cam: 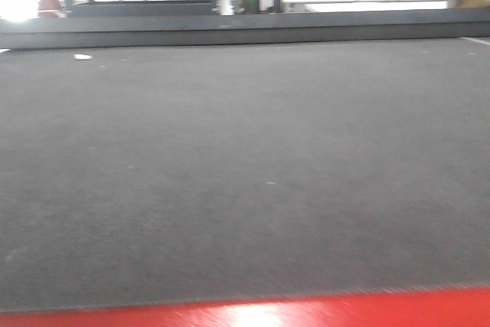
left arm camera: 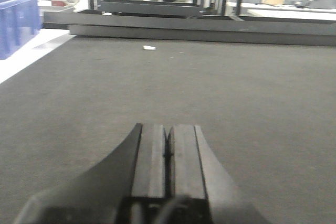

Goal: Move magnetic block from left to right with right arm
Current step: 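Drive the base away from the table holding the cube in the right gripper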

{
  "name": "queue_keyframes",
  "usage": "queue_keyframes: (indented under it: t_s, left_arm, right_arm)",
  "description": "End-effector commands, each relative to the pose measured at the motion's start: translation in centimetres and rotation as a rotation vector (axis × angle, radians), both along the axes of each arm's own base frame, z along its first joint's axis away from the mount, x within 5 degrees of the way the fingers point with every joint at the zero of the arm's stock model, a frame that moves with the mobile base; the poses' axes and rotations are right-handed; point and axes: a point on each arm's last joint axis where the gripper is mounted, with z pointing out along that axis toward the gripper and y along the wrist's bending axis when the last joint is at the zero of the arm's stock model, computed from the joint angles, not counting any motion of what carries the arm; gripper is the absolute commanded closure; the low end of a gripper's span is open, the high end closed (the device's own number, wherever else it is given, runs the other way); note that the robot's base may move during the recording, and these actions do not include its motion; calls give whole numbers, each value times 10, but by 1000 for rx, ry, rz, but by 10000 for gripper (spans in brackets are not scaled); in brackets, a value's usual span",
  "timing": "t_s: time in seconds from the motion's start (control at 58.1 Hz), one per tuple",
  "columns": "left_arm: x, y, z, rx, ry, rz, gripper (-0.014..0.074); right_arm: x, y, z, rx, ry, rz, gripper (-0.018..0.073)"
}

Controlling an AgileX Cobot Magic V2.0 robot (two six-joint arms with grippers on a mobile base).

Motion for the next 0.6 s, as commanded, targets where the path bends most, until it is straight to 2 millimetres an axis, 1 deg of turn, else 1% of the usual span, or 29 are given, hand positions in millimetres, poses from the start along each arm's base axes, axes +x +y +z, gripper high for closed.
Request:
queue_keyframes:
  t_s: [0.0,0.585]
  left_arm:
    - [-1,0,4,-11,-79,-6,713]
    - [-1,0,4,-11,-79,-6,713]
  right_arm:
    - [-1,-1,16,7,-97,-14,179]
    - [-1,-1,16,7,-97,-14,179]
